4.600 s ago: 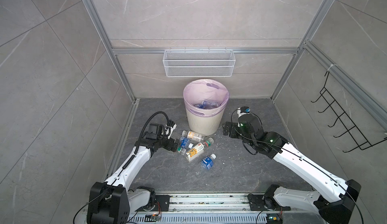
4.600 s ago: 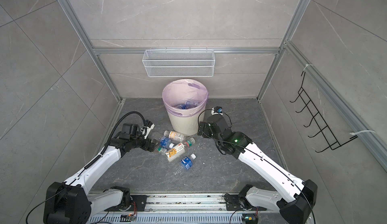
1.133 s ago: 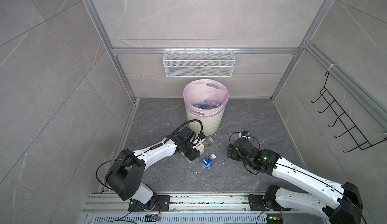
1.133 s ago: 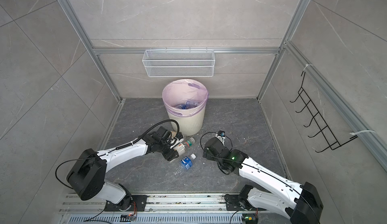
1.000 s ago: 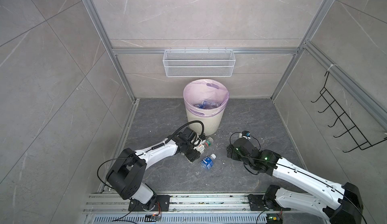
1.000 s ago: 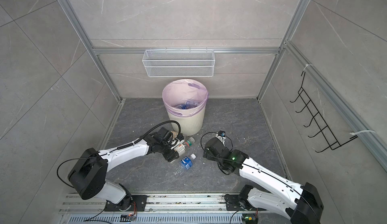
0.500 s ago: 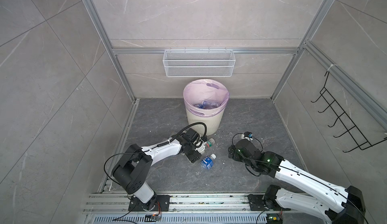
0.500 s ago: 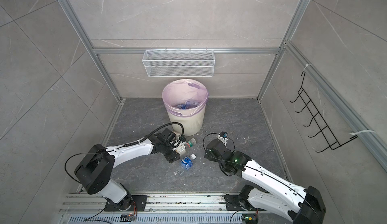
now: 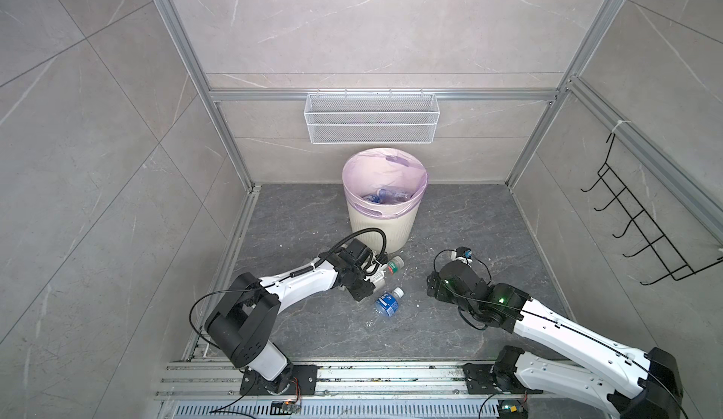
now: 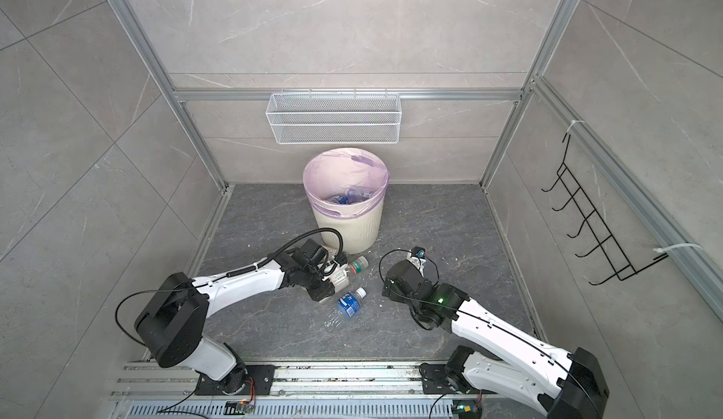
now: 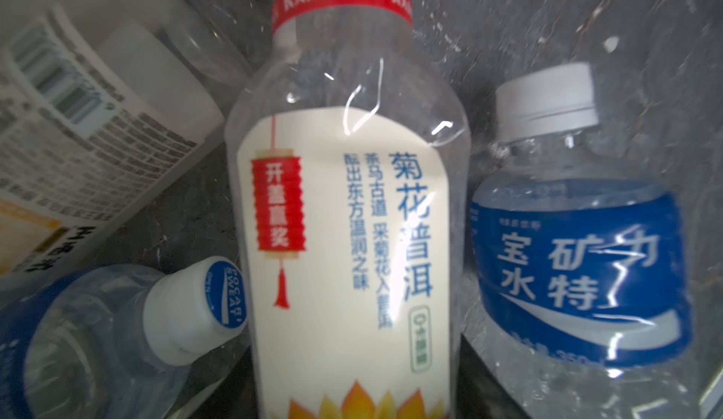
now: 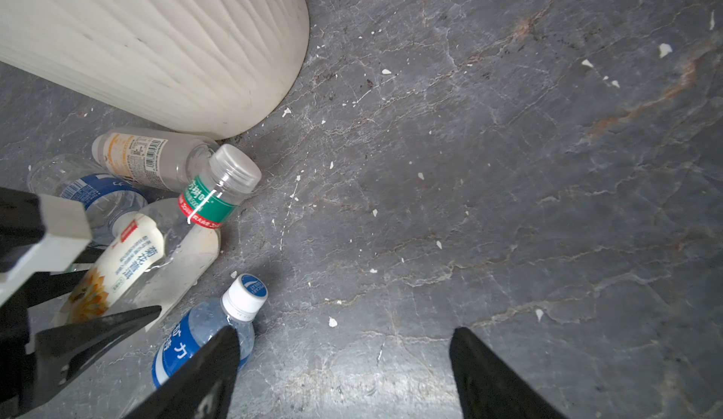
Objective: Throw the plastic bottles in the bin
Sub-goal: 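Close the left gripper around the peacock-labelled bottle, then lift the peacock-labelled bottle with the left gripper toward the bin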
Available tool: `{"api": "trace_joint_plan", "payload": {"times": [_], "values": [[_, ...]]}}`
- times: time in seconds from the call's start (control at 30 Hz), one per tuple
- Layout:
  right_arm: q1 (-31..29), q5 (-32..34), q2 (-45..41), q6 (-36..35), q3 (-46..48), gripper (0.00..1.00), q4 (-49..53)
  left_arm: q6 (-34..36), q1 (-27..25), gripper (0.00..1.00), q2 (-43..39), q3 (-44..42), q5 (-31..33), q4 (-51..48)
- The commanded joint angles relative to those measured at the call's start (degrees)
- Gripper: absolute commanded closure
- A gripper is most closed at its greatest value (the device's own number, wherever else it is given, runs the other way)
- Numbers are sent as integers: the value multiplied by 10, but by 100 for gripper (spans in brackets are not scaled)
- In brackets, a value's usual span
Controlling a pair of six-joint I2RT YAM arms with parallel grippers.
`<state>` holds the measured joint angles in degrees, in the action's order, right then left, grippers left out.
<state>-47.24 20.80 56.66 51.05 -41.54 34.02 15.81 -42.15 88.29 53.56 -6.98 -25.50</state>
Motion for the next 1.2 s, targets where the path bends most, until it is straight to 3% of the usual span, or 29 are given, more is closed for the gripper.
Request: {"api": "trace_joint_plan", "payload": {"times": [0.0,0.47,0.9,1.17], "values": [[-3,6,10,-2,-10,14,8,15,-1,52,-36,8,-27,-4],[-3,-1,29,-14,-32,14,-3,42,17,52,-164,-30,17,-26],[-4,-13,75,-32,-59,15,-29,-16,251,51,-312,-60,-48,-6],[-4,-23,106,-41,-81,15,-41,-36,302,53,-356,-78,-48,1]]}}
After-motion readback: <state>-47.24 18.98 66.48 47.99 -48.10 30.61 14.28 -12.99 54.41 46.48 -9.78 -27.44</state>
